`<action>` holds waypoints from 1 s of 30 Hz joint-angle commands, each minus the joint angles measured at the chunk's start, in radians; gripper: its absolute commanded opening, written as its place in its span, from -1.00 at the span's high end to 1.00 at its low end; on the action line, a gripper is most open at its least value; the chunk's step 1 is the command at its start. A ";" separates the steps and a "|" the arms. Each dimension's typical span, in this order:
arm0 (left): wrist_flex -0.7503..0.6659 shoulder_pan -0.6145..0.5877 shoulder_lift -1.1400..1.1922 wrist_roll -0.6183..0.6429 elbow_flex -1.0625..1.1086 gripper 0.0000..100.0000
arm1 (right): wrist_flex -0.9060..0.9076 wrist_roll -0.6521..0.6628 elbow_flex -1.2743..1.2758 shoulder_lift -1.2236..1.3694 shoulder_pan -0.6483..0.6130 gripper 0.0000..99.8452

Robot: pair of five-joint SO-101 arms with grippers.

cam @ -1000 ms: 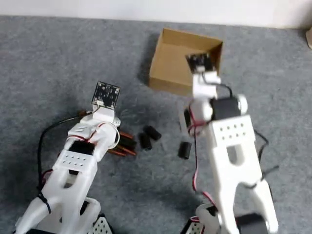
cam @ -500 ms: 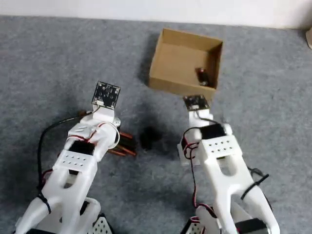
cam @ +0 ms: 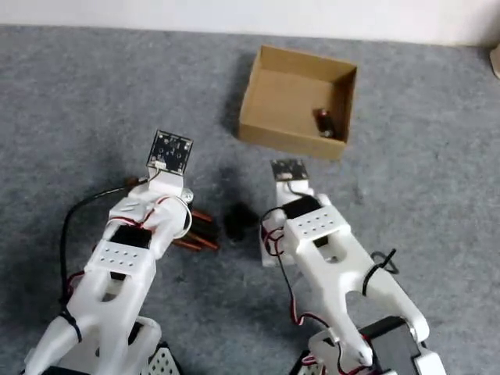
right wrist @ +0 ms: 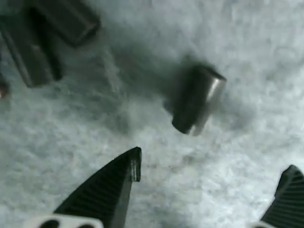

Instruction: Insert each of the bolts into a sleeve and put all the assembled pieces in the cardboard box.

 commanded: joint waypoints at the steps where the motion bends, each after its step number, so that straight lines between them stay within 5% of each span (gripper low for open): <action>1: -0.026 0.007 -0.005 0.008 -0.048 0.99 | -0.091 -0.011 -0.031 -0.002 0.007 0.20; 10: -0.026 0.008 -0.007 0.008 -0.047 0.99 | -0.252 -0.147 0.019 -0.001 0.042 0.20; 20: -0.026 0.008 -0.007 0.008 -0.047 0.99 | -0.254 -0.152 0.091 -0.001 0.117 0.21; 30: -0.026 0.005 -0.004 0.008 -0.045 0.99 | -0.443 -0.152 0.240 -0.001 0.154 0.73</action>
